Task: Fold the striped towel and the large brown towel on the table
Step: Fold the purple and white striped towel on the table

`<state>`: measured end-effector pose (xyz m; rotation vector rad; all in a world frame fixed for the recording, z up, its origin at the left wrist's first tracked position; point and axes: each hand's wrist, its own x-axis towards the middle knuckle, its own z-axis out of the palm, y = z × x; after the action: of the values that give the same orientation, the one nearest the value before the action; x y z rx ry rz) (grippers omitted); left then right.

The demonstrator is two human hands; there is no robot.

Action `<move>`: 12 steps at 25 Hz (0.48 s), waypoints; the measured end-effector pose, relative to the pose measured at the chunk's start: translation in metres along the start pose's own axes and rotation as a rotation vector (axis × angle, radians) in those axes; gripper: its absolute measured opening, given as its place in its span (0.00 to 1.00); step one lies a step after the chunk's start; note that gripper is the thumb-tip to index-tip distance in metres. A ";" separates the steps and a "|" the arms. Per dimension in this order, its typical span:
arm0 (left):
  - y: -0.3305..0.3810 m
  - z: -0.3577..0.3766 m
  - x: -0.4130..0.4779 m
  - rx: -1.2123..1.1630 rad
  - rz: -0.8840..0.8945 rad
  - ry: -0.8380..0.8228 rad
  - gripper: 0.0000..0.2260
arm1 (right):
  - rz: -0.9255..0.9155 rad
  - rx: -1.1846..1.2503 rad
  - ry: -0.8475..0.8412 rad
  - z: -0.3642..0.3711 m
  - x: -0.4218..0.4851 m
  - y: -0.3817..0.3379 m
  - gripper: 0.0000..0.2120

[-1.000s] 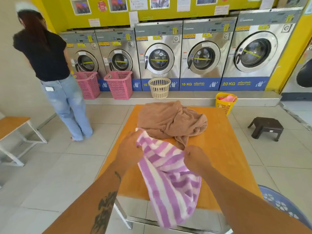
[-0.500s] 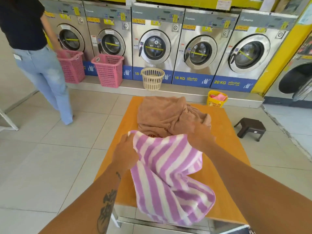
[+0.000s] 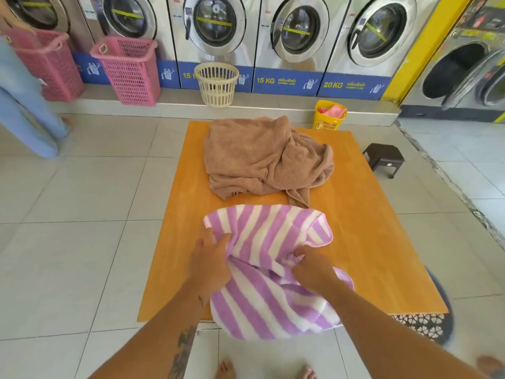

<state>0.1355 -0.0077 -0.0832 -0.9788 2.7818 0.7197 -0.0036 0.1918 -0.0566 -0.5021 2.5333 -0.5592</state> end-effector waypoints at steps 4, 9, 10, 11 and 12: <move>0.003 -0.010 0.002 -0.176 0.107 0.209 0.25 | -0.059 0.231 0.084 -0.020 0.005 -0.021 0.16; 0.023 -0.045 0.019 -0.339 0.174 0.524 0.20 | 0.005 0.118 0.089 -0.082 0.010 -0.028 0.14; 0.027 -0.051 0.021 -0.354 0.179 0.559 0.19 | 0.027 0.008 0.022 -0.090 0.009 -0.028 0.11; 0.030 -0.056 0.022 -0.357 0.188 0.586 0.19 | 0.021 -0.116 -0.045 -0.097 0.006 -0.028 0.09; 0.033 -0.060 0.023 -0.355 0.200 0.604 0.19 | 0.028 -0.182 -0.075 -0.100 0.006 -0.026 0.08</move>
<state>0.1007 -0.0267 -0.0228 -1.1421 3.3849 1.1416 -0.0556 0.1959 0.0332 -0.5410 2.5272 -0.2951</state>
